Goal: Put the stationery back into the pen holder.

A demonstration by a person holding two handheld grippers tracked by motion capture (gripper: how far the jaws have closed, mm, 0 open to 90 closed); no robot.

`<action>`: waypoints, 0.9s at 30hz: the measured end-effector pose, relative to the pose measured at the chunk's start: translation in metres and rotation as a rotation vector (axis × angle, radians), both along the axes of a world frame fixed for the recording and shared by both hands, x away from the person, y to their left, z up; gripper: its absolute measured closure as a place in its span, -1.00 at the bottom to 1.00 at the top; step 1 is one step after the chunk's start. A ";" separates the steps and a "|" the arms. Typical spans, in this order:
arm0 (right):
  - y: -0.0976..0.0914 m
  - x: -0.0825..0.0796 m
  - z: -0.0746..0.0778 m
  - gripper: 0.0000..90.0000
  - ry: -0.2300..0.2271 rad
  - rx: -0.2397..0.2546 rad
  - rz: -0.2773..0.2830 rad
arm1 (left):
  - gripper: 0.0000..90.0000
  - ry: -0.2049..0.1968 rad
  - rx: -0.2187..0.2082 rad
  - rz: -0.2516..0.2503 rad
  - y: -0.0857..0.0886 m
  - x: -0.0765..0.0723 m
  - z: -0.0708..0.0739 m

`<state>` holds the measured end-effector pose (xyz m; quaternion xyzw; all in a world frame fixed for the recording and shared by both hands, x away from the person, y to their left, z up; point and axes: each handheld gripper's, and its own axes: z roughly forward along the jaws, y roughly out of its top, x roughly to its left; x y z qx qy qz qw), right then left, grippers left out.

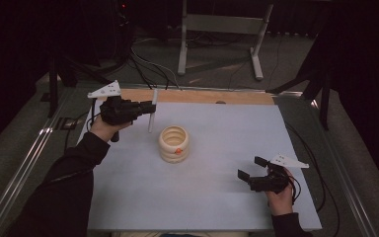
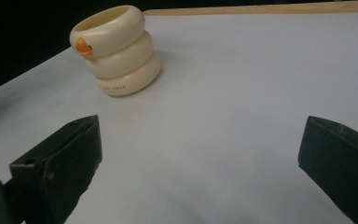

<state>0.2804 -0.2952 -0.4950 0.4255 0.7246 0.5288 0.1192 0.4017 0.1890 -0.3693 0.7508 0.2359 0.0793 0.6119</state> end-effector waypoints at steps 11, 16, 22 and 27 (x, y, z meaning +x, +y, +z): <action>0.000 0.000 0.000 -1.00 0.003 0.005 0.004 | 0.77 -0.004 -0.087 0.035 -0.016 0.007 -0.020; -0.001 0.000 0.000 -1.00 0.003 0.006 0.004 | 0.77 0.021 -0.142 0.065 -0.023 0.011 -0.035; -0.001 0.001 0.000 -1.00 0.003 0.004 0.005 | 0.77 0.062 -0.227 0.077 -0.025 0.012 -0.052; 0.000 0.001 0.000 -1.00 0.004 0.000 0.007 | 0.77 0.076 -0.262 0.093 -0.030 0.010 -0.064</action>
